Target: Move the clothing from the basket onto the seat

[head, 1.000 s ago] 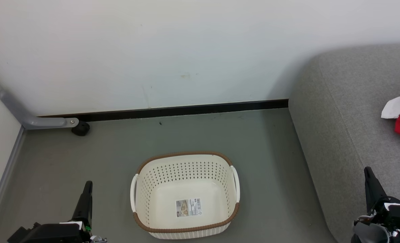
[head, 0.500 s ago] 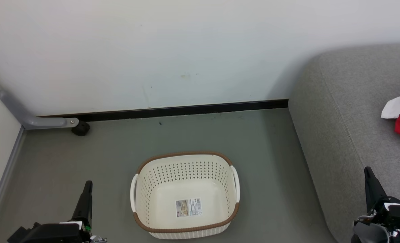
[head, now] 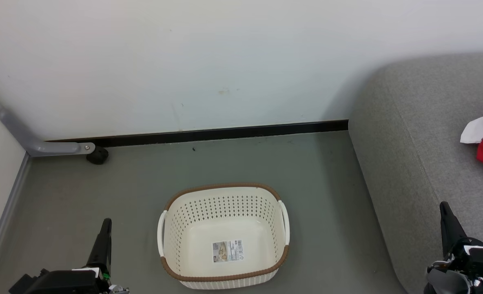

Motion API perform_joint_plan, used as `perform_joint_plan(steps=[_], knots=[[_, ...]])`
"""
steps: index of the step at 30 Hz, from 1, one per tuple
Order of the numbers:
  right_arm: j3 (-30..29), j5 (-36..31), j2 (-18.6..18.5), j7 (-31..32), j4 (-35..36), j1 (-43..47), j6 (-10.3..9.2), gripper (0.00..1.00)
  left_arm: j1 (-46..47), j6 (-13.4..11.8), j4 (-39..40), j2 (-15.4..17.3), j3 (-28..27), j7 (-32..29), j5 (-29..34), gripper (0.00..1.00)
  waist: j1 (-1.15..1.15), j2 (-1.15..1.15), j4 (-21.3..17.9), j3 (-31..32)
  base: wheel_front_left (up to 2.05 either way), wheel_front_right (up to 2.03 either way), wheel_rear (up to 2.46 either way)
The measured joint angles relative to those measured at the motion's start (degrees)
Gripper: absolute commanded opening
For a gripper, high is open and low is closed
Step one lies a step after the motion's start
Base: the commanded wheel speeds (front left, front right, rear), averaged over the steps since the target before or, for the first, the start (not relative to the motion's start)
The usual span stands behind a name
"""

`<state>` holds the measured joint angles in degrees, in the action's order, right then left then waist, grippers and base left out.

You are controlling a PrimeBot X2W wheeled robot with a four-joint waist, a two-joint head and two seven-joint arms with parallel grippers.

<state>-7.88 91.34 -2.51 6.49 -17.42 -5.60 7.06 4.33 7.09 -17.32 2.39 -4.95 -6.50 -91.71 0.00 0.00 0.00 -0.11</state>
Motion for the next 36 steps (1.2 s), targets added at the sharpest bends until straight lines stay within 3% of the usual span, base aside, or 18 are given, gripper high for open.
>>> perform_joint_plan(steps=[36], knots=[[0.00,0.00,0.01,0.00,0.00,0.00,0.00,0.00,0.00,0.00,0.04,0.00,0.00,0.00,0.00,0.00,0.00,0.00,0.00,0.00,0.00,0.00,0.00]])
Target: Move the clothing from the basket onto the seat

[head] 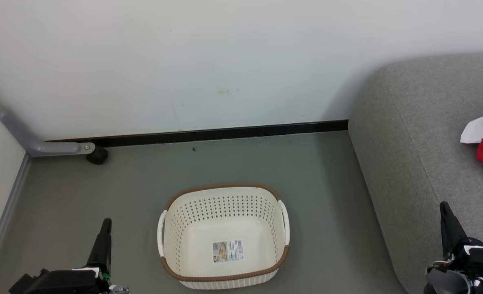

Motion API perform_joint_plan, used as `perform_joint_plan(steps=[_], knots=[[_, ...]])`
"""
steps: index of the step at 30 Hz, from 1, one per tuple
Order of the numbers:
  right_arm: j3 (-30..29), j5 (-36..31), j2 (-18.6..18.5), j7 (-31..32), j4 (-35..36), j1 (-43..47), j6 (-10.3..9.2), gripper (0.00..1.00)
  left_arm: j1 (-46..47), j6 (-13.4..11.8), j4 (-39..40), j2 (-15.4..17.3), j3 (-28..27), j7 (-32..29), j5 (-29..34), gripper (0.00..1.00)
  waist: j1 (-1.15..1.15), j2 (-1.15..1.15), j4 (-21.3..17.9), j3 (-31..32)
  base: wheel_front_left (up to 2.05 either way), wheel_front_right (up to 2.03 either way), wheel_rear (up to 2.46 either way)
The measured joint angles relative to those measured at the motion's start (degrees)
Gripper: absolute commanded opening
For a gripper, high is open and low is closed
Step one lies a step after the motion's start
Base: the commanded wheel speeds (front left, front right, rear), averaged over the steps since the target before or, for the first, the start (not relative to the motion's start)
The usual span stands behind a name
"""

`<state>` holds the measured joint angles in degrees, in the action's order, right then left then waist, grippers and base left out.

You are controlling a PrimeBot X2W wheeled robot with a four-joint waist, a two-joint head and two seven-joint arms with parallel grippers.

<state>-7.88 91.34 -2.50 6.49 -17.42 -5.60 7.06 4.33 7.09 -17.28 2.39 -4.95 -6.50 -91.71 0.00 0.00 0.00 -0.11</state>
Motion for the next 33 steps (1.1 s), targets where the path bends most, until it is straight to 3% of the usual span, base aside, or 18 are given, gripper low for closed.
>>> perform_joint_plan(steps=[33], knots=[[0.00,0.01,0.00,0.00,0.01,0.00,0.00,0.00,0.00,0.00,0.03,0.00,0.00,0.00,0.00,0.00,0.00,0.00,0.00,0.00,0.00,0.00,0.00]])
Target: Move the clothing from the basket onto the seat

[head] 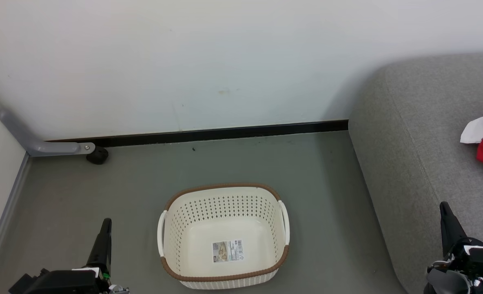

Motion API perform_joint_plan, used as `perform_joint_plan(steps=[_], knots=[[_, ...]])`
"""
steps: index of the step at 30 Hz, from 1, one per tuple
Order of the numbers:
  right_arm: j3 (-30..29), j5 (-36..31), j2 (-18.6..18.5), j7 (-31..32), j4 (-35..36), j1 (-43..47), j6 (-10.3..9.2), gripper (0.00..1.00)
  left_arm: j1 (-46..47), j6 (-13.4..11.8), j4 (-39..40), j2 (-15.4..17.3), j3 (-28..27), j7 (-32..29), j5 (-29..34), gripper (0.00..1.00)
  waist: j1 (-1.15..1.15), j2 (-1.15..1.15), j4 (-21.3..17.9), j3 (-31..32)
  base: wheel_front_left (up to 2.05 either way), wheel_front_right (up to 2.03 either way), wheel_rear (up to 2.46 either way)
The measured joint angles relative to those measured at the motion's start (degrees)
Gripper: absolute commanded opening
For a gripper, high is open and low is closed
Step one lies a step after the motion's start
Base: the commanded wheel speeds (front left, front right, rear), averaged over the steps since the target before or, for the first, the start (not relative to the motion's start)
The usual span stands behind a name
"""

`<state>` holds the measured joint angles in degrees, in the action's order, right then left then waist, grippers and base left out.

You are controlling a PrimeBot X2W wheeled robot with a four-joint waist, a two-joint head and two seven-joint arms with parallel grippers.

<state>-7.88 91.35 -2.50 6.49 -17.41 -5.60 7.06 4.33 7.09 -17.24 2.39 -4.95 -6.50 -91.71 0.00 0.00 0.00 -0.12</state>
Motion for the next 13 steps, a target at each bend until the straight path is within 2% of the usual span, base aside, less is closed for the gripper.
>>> perform_joint_plan(steps=[13], knots=[[0.00,0.00,0.00,0.00,0.00,0.00,0.00,0.00,0.00,0.00,0.00,-0.01,0.00,0.00,0.00,0.00,0.00,0.00,0.00,0.00,0.00,0.00,0.00]])
